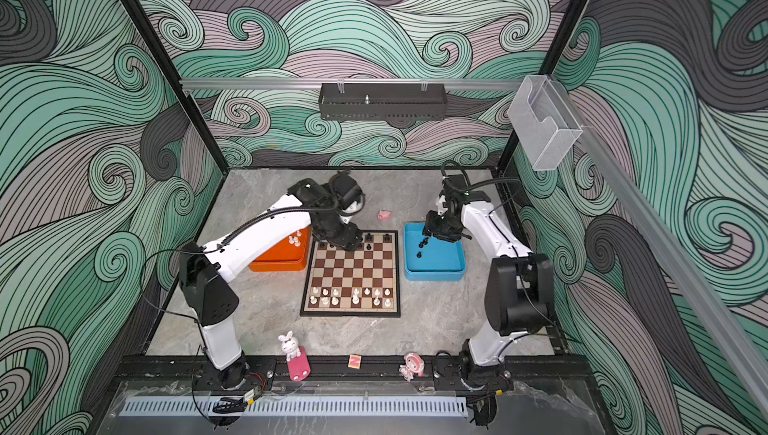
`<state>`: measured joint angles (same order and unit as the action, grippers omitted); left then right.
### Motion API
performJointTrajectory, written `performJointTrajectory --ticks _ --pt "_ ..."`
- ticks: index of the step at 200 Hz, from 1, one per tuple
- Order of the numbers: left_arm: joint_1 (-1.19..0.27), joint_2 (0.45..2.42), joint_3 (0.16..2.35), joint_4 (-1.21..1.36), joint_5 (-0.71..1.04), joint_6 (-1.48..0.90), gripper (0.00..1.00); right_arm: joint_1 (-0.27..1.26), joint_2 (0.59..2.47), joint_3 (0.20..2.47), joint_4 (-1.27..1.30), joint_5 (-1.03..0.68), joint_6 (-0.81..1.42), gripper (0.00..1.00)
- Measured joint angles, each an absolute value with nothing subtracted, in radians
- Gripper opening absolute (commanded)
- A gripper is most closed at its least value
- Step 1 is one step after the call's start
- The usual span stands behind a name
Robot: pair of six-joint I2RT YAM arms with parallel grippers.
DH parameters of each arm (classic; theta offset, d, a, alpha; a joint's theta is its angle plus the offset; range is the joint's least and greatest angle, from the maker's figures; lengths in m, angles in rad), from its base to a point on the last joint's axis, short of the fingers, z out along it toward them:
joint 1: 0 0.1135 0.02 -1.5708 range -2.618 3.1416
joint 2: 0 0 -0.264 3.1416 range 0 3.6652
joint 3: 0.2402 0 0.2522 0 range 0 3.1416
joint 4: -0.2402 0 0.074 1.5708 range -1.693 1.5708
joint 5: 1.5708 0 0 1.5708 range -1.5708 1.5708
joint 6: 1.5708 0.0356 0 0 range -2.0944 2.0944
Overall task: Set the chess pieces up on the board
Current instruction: 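Raise the left gripper over the orange bin while the right moves over the blue bin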
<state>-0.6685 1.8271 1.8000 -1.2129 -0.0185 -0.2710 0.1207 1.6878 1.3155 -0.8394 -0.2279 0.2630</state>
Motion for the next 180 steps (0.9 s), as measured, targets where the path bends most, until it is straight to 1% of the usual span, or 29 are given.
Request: performJointTrajectory --ticks 32,68,106,160,180 --pt "-0.471 1.801 1.742 -1.182 -0.015 -0.249 0.85 0.125 1.777 1.348 -0.834 -0.173 0.300 0.46" --pt "-0.364 1.800 1.696 -1.155 0.011 -0.226 0.85 0.125 1.855 1.411 -0.829 -0.131 0.334 0.44" --pt "-0.315 1.803 1.694 -1.129 0.039 -0.216 0.85 0.125 1.924 1.463 -0.827 -0.128 0.336 0.45" --pt "-0.310 1.836 1.694 -1.107 0.053 -0.209 0.85 0.125 1.991 1.508 -0.839 -0.130 0.329 0.41" --pt "-0.310 1.847 1.694 -1.102 0.054 -0.208 0.85 0.125 1.995 1.509 -0.843 -0.130 0.318 0.42"
